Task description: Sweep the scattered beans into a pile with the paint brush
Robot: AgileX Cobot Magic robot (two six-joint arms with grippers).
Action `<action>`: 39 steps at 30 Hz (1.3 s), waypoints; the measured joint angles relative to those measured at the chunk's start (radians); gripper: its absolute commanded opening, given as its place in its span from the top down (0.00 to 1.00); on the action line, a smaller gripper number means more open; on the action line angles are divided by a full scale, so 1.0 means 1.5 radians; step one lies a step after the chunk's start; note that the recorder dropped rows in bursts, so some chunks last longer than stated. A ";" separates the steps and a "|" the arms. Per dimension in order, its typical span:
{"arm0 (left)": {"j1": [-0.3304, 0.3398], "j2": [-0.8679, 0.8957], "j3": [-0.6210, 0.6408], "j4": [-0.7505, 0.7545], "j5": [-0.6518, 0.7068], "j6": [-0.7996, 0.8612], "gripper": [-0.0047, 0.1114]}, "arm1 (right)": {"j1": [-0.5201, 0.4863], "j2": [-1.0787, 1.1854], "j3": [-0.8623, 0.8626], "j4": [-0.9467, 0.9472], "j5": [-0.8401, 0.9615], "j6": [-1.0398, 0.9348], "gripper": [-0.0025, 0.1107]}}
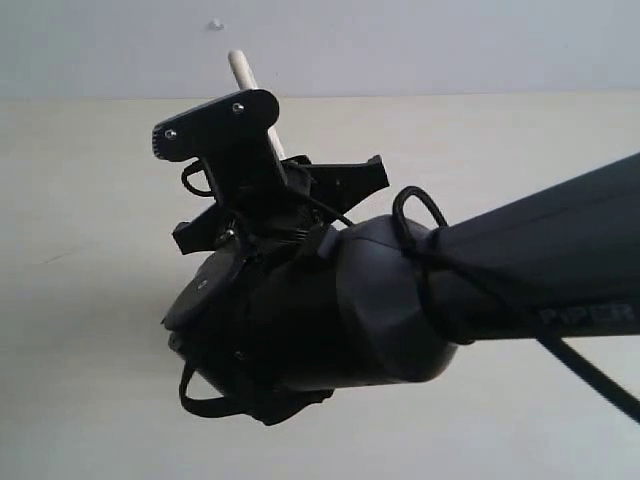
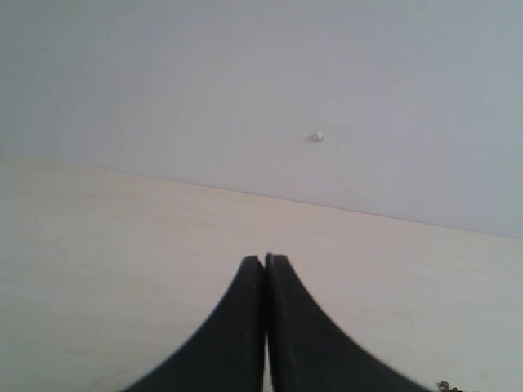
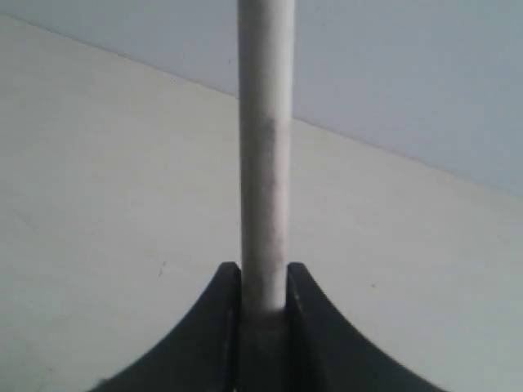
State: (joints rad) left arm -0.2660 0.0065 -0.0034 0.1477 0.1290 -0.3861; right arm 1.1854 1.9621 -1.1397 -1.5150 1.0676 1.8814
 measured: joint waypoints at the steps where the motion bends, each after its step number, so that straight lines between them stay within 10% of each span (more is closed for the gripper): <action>1: 0.000 0.000 0.000 0.000 0.000 0.000 0.96 | 0.000 0.000 0.000 -0.002 0.000 -0.019 0.98; 19: 0.000 0.000 0.000 0.000 0.000 0.000 0.96 | -0.116 0.060 0.051 -0.124 -0.098 0.041 0.98; 39: 0.000 0.000 0.000 0.000 0.000 0.000 0.96 | -0.098 0.067 0.051 -0.151 -0.180 0.149 0.98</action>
State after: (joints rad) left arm -0.2660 0.0065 -0.0034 0.1477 0.1290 -0.3861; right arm 1.0391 2.0621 -1.0632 -1.7411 0.7982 2.1049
